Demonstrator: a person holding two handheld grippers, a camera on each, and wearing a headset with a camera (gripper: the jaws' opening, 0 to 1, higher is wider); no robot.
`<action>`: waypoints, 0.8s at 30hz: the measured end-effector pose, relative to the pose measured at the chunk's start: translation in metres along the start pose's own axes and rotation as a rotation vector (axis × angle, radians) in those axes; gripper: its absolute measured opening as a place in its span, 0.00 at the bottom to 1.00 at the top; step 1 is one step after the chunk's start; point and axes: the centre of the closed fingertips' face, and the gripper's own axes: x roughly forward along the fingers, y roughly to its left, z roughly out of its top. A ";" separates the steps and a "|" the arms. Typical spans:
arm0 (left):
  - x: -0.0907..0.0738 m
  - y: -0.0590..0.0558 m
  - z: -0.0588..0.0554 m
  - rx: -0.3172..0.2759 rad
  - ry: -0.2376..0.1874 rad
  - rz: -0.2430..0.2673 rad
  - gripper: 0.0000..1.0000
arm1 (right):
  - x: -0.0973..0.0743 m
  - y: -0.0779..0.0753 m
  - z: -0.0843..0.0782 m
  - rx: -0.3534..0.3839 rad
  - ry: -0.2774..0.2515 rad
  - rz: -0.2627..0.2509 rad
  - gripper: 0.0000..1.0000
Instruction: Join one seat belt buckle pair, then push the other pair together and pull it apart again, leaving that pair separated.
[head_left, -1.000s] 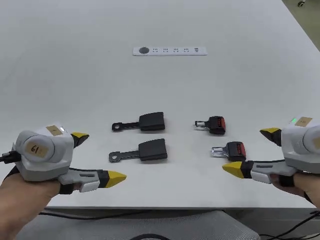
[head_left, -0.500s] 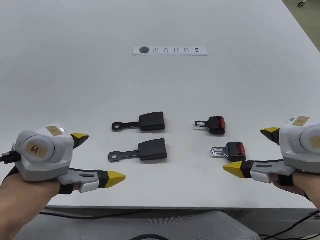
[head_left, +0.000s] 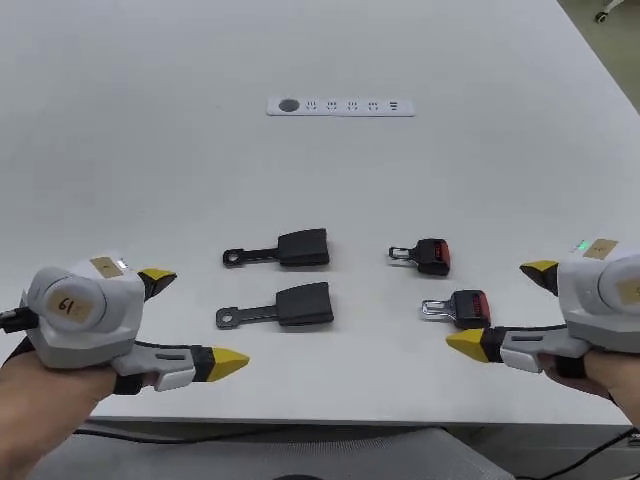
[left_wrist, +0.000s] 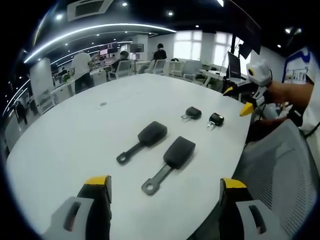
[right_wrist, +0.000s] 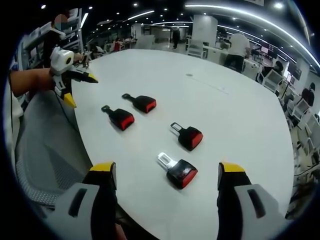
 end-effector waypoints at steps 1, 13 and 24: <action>0.000 0.000 0.000 0.003 0.002 -0.002 0.90 | 0.000 -0.001 0.000 0.000 0.001 -0.001 0.84; 0.000 0.001 0.000 -0.004 0.008 -0.001 0.90 | 0.003 -0.002 0.002 0.003 0.001 -0.001 0.83; 0.000 0.012 0.003 -0.006 -0.003 0.024 0.92 | 0.003 -0.004 0.003 -0.006 0.002 -0.007 0.83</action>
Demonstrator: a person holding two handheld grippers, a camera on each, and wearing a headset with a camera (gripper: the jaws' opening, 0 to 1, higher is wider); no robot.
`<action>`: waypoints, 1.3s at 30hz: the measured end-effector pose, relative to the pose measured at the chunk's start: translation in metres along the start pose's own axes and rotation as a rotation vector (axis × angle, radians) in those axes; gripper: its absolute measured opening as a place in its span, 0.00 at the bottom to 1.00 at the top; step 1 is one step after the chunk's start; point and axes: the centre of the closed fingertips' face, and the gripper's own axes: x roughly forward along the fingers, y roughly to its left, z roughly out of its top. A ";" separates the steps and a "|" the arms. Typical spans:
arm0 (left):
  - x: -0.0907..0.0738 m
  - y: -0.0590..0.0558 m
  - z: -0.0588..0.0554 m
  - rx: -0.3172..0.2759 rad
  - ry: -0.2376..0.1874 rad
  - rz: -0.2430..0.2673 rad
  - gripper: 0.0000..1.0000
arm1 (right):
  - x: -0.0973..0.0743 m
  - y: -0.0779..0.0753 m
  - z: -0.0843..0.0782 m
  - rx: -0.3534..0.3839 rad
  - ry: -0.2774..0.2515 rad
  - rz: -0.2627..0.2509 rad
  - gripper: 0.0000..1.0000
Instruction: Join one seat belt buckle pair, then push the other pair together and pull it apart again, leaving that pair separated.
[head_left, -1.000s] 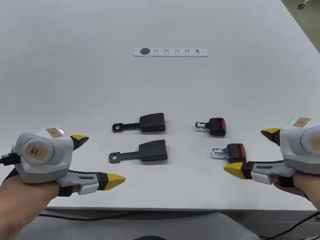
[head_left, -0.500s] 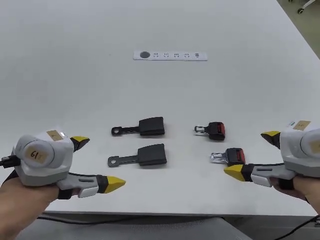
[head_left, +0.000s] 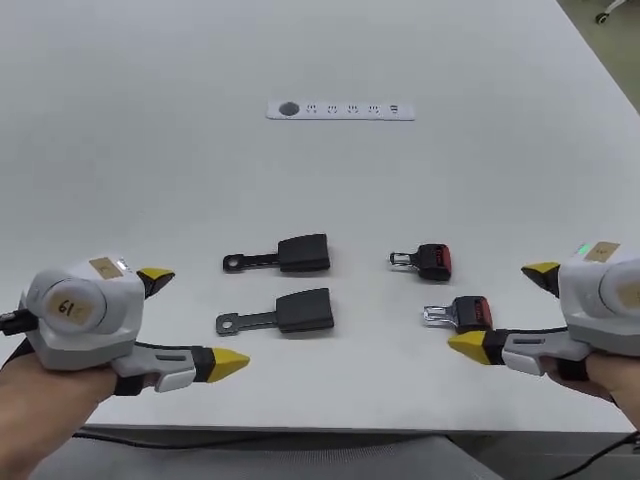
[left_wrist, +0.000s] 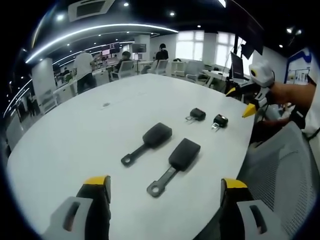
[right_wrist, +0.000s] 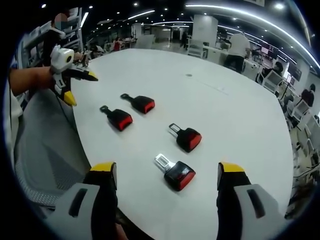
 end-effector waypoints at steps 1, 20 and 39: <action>0.000 0.002 0.000 -0.003 -0.003 0.001 0.92 | 0.000 -0.001 0.000 -0.002 0.001 -0.002 0.83; 0.003 -0.005 -0.001 0.035 0.023 -0.020 0.85 | 0.003 -0.001 0.001 -0.070 0.002 0.010 0.80; 0.053 -0.022 0.008 0.233 0.047 -0.141 0.70 | 0.030 0.003 -0.020 -0.291 0.086 0.138 0.57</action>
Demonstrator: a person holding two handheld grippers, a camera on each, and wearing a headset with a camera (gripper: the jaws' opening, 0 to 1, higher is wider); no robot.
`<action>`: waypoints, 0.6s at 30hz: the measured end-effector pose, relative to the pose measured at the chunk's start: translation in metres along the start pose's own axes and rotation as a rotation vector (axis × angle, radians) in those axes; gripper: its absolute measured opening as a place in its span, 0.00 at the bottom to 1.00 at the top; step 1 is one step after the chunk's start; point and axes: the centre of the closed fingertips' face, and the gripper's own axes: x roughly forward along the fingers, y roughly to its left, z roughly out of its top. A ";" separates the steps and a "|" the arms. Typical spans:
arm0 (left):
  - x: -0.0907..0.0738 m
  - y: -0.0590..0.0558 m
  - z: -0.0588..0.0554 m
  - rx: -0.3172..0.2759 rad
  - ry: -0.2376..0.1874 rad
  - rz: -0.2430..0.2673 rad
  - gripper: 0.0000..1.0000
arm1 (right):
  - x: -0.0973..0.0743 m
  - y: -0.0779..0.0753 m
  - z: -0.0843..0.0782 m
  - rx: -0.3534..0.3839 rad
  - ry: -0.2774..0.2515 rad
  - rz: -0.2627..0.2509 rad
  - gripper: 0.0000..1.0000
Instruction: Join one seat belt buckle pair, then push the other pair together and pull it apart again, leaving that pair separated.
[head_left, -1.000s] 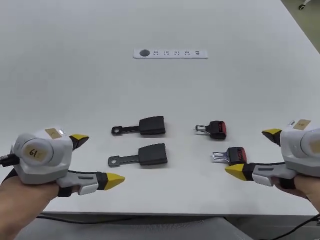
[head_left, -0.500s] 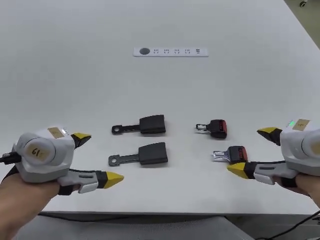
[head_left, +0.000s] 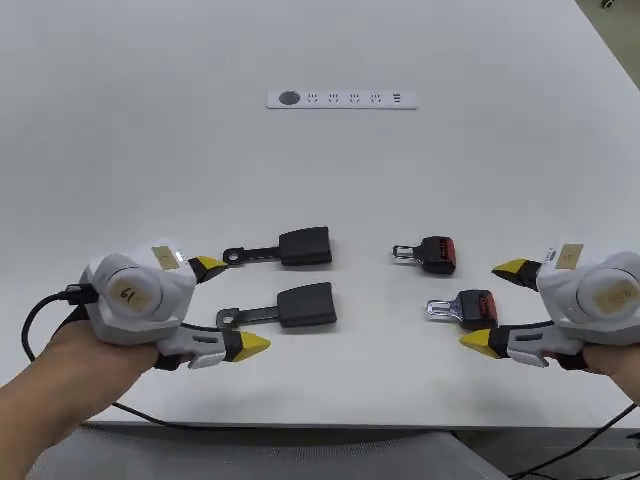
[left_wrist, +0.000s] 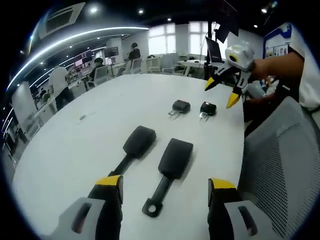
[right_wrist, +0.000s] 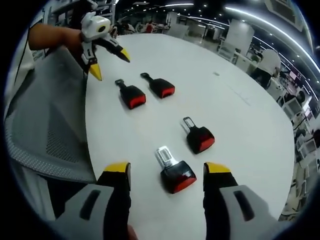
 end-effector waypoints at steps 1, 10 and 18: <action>0.004 -0.001 0.001 0.005 0.003 -0.007 0.70 | 0.004 0.001 -0.003 -0.001 0.005 0.021 0.56; 0.038 -0.005 -0.007 0.102 0.077 -0.099 0.58 | 0.017 -0.008 -0.019 -0.080 0.074 0.072 0.50; 0.051 -0.011 -0.006 0.152 0.116 -0.160 0.49 | 0.025 -0.007 -0.028 -0.146 0.127 0.141 0.44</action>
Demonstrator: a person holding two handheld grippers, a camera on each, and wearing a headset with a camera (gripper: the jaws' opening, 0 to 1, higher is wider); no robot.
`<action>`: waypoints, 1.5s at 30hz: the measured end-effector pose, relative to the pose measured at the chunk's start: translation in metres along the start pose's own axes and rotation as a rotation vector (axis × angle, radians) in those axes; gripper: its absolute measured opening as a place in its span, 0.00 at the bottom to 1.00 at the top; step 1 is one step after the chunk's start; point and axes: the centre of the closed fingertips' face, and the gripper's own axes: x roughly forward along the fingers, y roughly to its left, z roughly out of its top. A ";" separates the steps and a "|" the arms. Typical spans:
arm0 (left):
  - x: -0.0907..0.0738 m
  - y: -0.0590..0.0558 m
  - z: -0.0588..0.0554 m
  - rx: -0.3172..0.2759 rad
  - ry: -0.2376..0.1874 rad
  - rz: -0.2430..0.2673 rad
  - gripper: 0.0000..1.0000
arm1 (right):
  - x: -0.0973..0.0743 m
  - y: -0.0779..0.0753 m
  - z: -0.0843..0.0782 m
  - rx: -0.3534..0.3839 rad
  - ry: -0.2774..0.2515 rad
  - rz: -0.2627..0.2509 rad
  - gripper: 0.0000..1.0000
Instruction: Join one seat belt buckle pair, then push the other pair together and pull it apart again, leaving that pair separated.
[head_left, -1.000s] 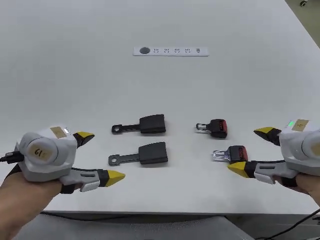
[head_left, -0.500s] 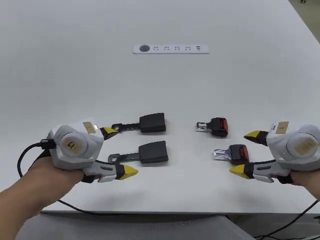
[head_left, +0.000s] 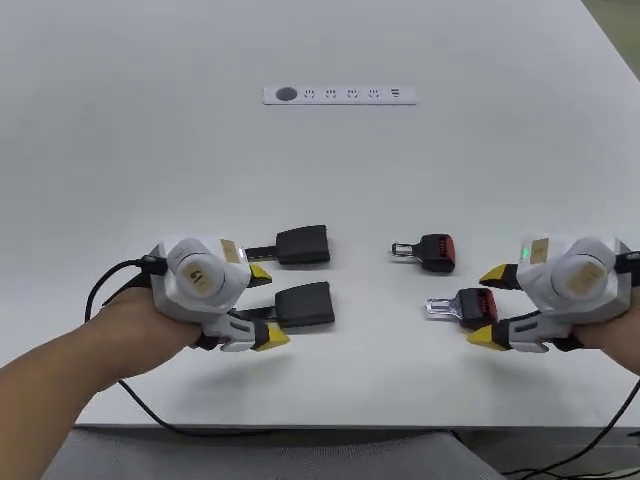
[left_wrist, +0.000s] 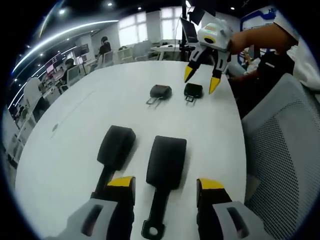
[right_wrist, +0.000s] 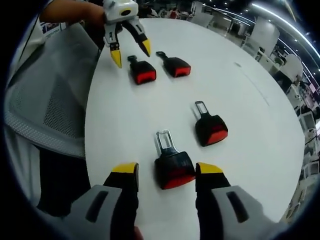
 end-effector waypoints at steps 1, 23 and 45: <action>0.001 0.000 0.001 0.013 0.005 -0.006 0.49 | 0.001 -0.001 -0.001 -0.007 0.008 0.002 0.44; 0.022 -0.001 0.000 0.086 0.074 -0.103 0.40 | 0.018 -0.004 -0.014 -0.044 0.078 0.137 0.36; 0.025 -0.007 0.001 0.168 0.145 -0.182 0.33 | 0.018 -0.005 -0.017 -0.099 0.081 0.199 0.34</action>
